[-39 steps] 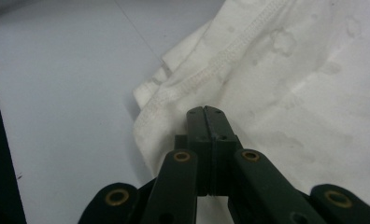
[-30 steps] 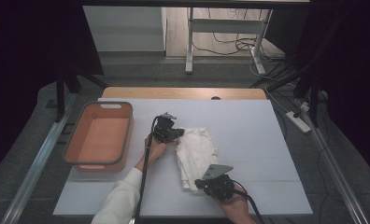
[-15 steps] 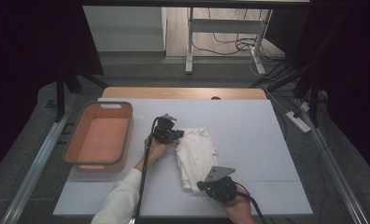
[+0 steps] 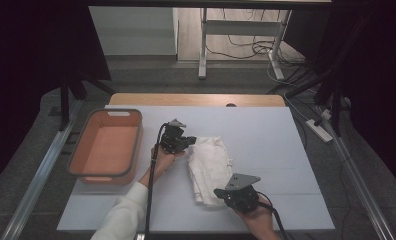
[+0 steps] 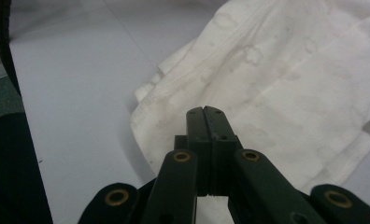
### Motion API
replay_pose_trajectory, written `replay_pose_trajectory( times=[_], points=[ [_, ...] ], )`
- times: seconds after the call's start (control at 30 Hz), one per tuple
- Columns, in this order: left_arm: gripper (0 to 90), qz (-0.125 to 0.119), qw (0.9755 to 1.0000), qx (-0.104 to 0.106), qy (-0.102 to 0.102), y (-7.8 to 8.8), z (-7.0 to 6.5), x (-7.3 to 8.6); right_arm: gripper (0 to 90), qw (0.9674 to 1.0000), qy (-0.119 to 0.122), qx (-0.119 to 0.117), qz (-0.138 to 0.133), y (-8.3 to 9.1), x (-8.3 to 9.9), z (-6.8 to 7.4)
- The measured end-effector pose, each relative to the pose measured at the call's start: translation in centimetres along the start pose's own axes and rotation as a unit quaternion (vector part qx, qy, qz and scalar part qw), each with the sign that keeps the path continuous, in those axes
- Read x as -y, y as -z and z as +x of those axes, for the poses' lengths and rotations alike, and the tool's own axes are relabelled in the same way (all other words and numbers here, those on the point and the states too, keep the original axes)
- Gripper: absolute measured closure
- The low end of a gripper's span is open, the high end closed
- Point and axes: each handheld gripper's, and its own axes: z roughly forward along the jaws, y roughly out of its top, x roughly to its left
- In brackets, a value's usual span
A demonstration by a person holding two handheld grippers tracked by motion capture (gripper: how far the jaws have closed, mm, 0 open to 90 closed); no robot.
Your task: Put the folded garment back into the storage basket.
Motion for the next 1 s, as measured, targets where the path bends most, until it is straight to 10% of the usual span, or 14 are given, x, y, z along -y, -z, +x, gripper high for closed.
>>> replay_pose_trajectory(
  times=[0.23,0.43,1.0],
  points=[
    [63.8,0.000,0.9999,0.016,-0.003,0.7,-0.5,0.2,79.8,0.9999,0.005,-0.008,-0.010,0.7,-0.3,-0.6],
    [37.0,0.000,1.0000,0.001,-0.006,1.1,-1.0,0.2,46.7,0.9993,0.021,-0.031,-0.003,0.9,-0.8,-0.8],
    [30.4,-0.003,0.9999,0.007,-0.009,1.6,-1.6,0.1,30.8,0.9979,0.057,-0.030,0.008,1.7,-1.0,-1.2]
  ],
)
